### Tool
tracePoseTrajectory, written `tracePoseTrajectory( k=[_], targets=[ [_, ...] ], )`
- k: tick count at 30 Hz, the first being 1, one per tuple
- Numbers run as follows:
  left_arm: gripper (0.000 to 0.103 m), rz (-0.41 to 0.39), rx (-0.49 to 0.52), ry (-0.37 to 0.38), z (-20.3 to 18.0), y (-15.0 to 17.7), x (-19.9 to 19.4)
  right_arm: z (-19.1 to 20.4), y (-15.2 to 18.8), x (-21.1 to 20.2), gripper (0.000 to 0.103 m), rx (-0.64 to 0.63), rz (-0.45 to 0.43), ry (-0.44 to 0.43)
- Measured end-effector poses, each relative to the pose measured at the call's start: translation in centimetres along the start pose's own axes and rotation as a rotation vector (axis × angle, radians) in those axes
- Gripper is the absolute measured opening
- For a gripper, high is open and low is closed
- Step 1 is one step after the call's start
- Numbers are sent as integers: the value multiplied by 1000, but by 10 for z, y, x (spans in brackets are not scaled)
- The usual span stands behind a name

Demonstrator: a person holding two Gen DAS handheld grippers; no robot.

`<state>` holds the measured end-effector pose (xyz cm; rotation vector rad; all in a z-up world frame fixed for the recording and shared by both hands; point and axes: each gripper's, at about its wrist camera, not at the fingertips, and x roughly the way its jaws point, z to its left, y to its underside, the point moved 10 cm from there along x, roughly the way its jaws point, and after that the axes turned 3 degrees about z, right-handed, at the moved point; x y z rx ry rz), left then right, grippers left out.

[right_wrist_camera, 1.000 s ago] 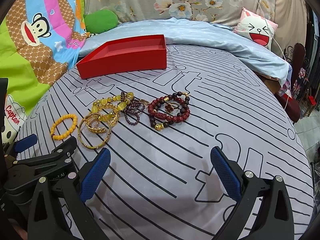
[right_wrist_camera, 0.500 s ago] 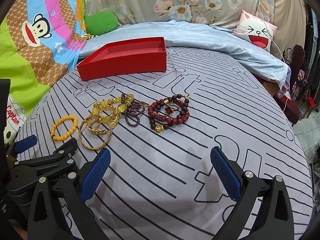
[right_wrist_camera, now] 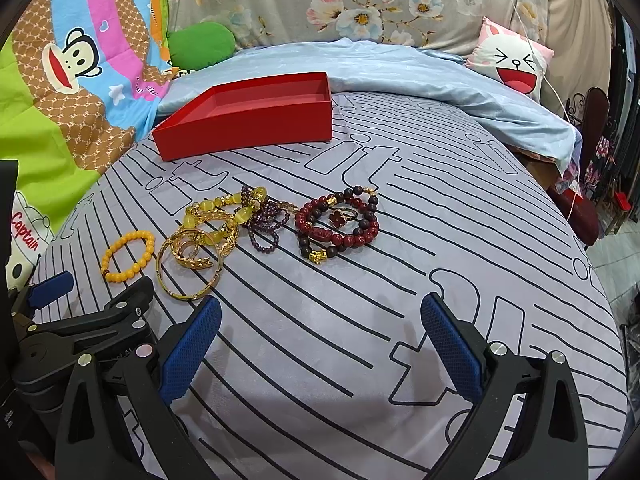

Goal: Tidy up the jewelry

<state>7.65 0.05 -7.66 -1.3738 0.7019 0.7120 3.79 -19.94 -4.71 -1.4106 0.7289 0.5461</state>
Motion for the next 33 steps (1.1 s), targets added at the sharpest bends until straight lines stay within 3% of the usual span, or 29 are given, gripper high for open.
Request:
tracePoseTrajectory(
  k=[33],
  targets=[
    [96, -11, -6, 6, -2, 0, -1, -1, -1, -2, 97, -4, -16, 13]
  ],
)
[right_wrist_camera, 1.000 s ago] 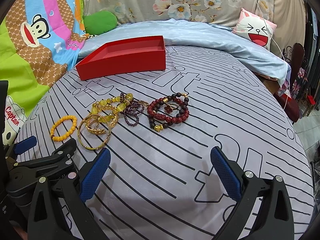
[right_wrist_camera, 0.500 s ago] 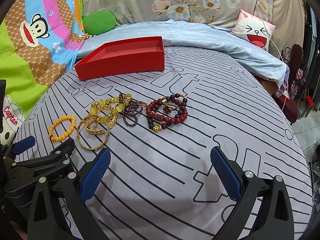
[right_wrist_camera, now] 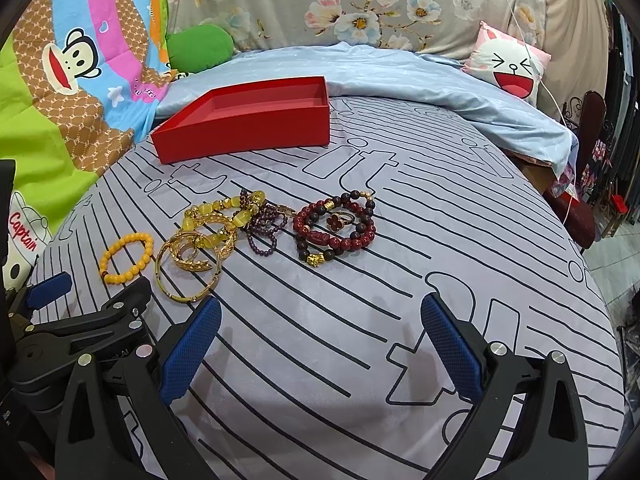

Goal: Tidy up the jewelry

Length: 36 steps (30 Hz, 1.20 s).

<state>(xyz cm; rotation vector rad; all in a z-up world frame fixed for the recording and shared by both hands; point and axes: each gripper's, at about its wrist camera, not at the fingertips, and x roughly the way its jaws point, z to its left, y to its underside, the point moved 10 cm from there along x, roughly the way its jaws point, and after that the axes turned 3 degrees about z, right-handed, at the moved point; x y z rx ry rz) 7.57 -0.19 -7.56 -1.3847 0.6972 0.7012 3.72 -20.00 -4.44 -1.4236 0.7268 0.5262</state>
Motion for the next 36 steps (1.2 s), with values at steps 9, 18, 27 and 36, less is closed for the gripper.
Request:
tracePoseTrajectory(
  k=[9, 18, 27, 36],
  targets=[
    [96, 1, 0, 3, 0, 0, 0, 0, 0, 0, 96, 0, -2, 1],
    [96, 2, -2, 5, 1, 1, 0, 1, 0, 0, 97, 0, 0, 1],
    [96, 1, -2, 4, 1, 0, 0, 0, 0, 0, 97, 0, 0, 2],
    [96, 27, -43, 42, 14, 5, 1, -6, 0, -2, 96, -9, 0, 8]
  ],
)
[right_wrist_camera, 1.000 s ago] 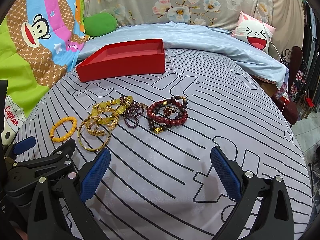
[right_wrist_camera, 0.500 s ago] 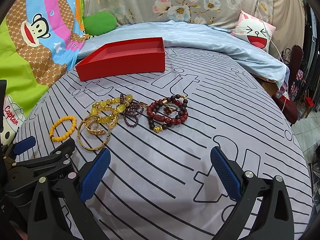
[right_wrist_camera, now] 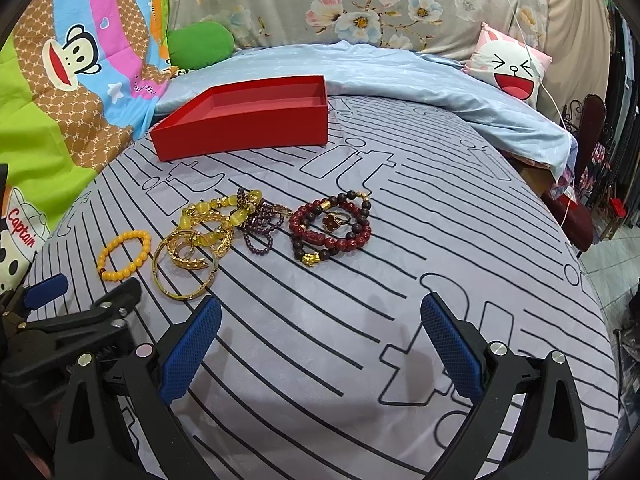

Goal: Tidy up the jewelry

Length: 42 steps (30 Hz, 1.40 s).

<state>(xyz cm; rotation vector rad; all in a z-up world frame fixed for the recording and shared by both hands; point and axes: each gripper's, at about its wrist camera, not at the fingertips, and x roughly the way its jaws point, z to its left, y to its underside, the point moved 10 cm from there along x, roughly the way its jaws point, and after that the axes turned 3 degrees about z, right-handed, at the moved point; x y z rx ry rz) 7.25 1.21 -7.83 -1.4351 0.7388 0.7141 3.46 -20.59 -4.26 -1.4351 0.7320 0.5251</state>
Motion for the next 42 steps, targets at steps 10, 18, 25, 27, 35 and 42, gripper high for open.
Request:
tracePoseTrajectory(
  k=[10, 18, 25, 27, 35, 42],
  targets=[
    [96, 34, -8, 22, 13, -15, 14, -7, -7, 9, 96, 18, 28, -7],
    [96, 39, -12, 31, 12, -29, 23, -13, -18, 15, 96, 28, 33, -5],
    [92, 41, -33, -2, 32, -35, 27, -28, -23, 25, 96, 61, 55, 10],
    [92, 45, -38, 1, 32, -34, 29, -30, -25, 26, 96, 73, 56, 5],
    [92, 36, -17, 55, 14, -32, 18, -23, -36, 27, 96, 55, 40, -9],
    [90, 32, 64, 140, -29, -22, 6, -28, -34, 26, 96, 68, 45, -6]
  ],
)
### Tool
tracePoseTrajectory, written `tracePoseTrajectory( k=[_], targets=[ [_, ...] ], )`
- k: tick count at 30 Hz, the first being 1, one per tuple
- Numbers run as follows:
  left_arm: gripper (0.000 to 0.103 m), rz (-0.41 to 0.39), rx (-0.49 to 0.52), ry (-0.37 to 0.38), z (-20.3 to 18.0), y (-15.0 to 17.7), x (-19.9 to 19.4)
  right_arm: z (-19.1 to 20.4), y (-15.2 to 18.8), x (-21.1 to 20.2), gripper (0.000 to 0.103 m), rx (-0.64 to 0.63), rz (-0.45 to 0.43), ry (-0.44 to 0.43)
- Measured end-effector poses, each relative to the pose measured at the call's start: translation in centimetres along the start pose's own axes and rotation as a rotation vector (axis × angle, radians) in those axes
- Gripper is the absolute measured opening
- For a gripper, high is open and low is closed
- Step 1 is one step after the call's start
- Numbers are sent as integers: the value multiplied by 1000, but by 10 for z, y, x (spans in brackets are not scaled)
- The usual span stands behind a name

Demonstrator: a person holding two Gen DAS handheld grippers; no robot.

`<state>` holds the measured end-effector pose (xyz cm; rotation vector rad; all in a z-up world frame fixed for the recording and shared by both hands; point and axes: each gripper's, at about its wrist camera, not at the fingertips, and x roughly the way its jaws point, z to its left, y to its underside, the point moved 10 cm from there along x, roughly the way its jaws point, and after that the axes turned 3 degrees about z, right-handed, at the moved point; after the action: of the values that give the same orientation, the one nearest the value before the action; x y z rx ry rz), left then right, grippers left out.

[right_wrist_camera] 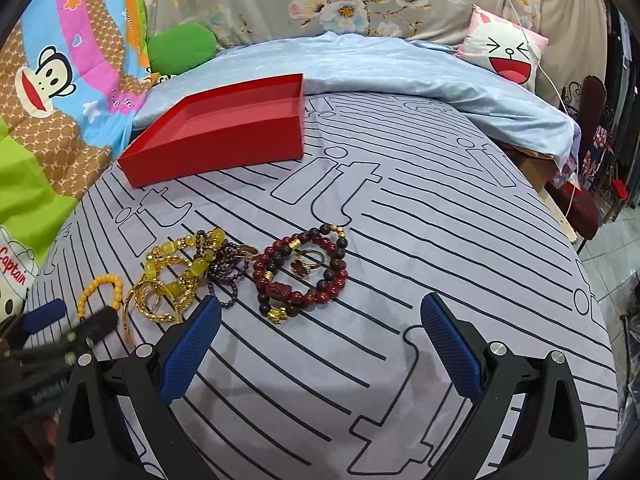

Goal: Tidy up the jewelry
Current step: 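Move the left tool to the thin gold bangle and grasp it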

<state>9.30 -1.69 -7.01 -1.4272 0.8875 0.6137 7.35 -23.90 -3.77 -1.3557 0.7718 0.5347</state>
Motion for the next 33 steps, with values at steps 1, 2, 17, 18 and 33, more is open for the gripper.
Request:
tracePoseTrajectory(
  k=[1, 2, 17, 18, 33],
  targets=[
    [90, 3, 14, 17, -8, 1, 0, -3, -1, -1, 96, 6, -3, 5],
    [90, 4, 26, 26, -14, 1, 1, -7, -2, -3, 96, 11, -7, 13],
    [74, 14, 83, 25, -48, -1, 20, -22, 2, -3, 96, 44, 16, 17],
    [71, 11, 83, 29, -48, -1, 20, -20, 2, -3, 96, 42, 19, 13],
    [57, -32, 32, 64, -23, -8, -7, -6, 4, -3, 96, 14, 25, -15]
  ],
)
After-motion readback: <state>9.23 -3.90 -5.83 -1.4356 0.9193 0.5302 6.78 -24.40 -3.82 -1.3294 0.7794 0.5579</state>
